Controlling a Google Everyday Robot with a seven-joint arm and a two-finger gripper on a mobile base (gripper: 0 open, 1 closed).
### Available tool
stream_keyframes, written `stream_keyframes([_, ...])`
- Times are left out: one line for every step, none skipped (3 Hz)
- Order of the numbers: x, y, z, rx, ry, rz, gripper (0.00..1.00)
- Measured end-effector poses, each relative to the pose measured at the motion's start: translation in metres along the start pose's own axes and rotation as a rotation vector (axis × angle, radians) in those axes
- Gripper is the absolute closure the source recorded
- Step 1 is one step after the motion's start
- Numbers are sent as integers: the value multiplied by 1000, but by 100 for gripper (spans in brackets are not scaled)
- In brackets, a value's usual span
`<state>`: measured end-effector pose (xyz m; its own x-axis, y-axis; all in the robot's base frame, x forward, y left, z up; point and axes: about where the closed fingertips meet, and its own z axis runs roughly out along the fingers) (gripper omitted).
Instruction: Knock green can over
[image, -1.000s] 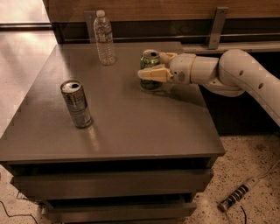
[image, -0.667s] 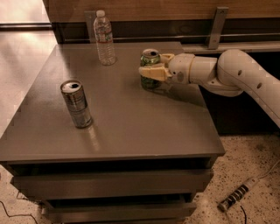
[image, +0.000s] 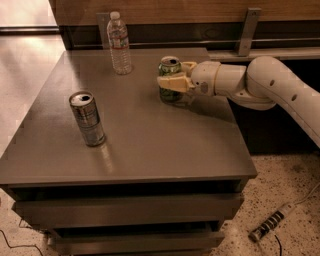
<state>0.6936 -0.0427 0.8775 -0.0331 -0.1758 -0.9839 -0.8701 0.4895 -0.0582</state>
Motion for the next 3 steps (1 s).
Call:
stream_keyframes([-3, -2, -2, -3, 22, 0, 100])
stream_keyframes([-13, -6, -16, 8, 103, -6, 100])
stream_keyframes([-29, -12, -37, 46, 240, -32, 100])
